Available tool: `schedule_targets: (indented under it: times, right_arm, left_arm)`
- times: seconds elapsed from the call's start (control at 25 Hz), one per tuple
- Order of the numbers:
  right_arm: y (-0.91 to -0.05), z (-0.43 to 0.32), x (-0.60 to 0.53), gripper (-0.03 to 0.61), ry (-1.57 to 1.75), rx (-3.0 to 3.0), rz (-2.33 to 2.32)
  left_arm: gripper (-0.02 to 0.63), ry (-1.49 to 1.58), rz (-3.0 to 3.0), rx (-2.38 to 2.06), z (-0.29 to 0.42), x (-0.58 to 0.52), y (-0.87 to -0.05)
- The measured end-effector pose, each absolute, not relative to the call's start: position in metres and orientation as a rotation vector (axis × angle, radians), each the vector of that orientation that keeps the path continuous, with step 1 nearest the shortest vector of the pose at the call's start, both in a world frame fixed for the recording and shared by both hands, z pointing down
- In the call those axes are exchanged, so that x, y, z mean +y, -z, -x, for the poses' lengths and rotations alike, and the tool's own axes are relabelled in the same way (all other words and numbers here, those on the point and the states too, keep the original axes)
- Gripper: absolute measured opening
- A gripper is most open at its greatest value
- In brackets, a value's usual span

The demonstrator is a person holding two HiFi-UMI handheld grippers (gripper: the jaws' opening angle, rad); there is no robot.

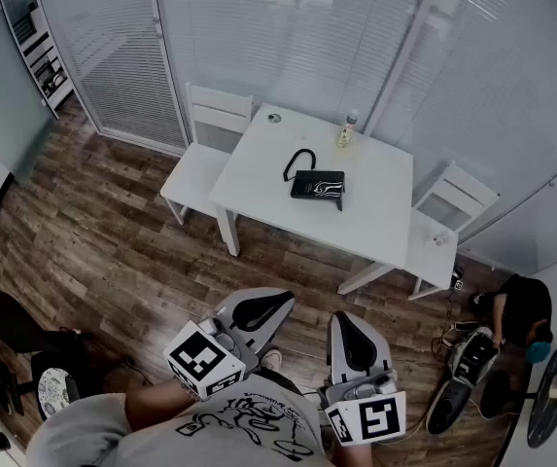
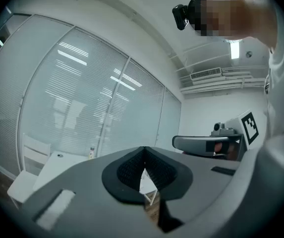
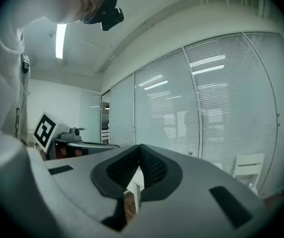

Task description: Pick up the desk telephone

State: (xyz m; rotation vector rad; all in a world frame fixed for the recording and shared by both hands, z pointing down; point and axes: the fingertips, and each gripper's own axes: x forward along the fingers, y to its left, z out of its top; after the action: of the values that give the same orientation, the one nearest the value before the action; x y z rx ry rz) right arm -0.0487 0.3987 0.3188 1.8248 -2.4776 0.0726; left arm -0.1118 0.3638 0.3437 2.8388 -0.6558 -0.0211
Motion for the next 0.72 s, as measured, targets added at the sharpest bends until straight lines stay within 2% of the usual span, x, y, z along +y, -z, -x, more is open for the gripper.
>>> schedule_targets:
  times: [0.52,0.72]
  right_arm:
    - [-0.323,-0.024,0.400,0.006,-0.142,-2.487,-1.890]
    - [-0.328,-0.030,0.389,0.006,-0.220,-2.547,-1.857]
  left_arm:
    - [0.003,0.012,-2.828,-0.653,0.048,0.363,-0.348]
    - [0.003,-0.004,-2.800,-0.675,0.037,0.352,-0.355]
